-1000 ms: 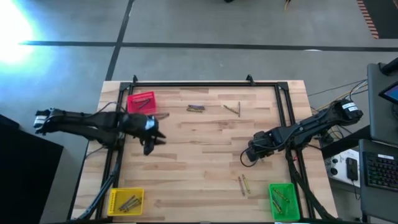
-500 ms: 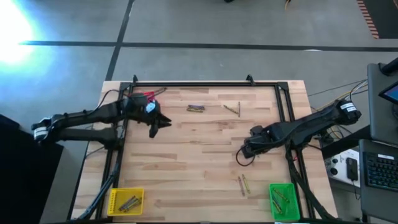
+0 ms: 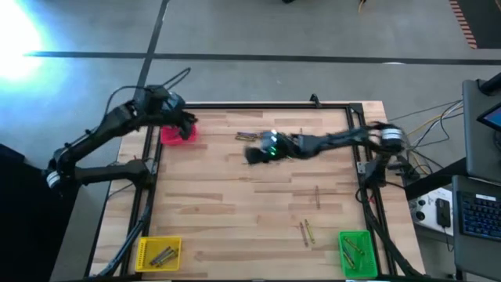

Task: Sort crayons
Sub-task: Put the green crayon into the red bin

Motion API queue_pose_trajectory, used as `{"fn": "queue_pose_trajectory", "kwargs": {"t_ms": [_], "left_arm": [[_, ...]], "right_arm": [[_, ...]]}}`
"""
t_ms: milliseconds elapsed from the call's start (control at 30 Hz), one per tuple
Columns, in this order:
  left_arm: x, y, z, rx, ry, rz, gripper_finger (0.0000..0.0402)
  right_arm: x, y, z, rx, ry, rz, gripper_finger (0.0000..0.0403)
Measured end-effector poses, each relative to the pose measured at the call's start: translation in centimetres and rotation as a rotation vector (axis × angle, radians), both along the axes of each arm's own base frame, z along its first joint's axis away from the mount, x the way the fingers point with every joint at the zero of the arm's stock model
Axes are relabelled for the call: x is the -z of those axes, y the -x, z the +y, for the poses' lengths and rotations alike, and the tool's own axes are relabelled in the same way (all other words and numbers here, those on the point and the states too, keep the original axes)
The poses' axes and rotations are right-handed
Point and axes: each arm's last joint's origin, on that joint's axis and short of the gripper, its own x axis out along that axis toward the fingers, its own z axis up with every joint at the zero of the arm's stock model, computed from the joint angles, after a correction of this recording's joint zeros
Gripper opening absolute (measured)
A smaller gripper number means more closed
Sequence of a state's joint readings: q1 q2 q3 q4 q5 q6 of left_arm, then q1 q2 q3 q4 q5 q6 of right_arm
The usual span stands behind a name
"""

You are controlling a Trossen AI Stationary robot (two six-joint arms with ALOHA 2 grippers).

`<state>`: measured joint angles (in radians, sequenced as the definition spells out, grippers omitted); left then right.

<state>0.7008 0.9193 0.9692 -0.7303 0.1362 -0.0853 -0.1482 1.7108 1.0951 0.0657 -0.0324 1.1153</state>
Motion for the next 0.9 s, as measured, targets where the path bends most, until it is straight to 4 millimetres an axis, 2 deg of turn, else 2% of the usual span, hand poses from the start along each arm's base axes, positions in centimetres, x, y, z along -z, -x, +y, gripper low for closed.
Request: {"fn": "queue_pose_trajectory", "kwargs": {"t_ms": [100,233,400,567,667,733,900], "left_arm": [[-1.8,0.8,-0.3,-0.02,-0.034,0.023,0.0086],[-3.8,1.6,-0.7,-0.042,-0.074,-0.037,0.0086],[-4.7,2.7,-1.2,-0.149,-0.085,-0.065,0.0086],[-3.8,3.9,-2.1,-0.178,-0.04,-0.032,0.0086],[-3.2,4.7,-2.7,-0.199,-0.017,-0.008,0.0086],[-3.0,5.1,-3.0,-0.219,-0.007,-0.005,0.0086],[-2.8,5.8,-3.5,-0.268,-0.015,-0.03,0.0086]], "right_arm": [[0.0,-4.6,-3.2,-0.051,0.066,-0.037,0.0009],[0.5,-10.5,-7.4,-0.104,0.112,-0.12,0.0009],[1.0,-15.5,-11.9,-0.055,0.135,-0.209,0.0009],[1.7,-18.3,-14.3,-0.05,0.154,-0.257,0.0009],[2.5,-18.2,-15.0,0.015,0.133,-0.397,0.0009],[3.0,-18.0,-15.3,0.07,0.148,-0.387,0.0009],[3.1,-18.1,-16.2,0.068,0.227,-0.39,0.0009]]}}
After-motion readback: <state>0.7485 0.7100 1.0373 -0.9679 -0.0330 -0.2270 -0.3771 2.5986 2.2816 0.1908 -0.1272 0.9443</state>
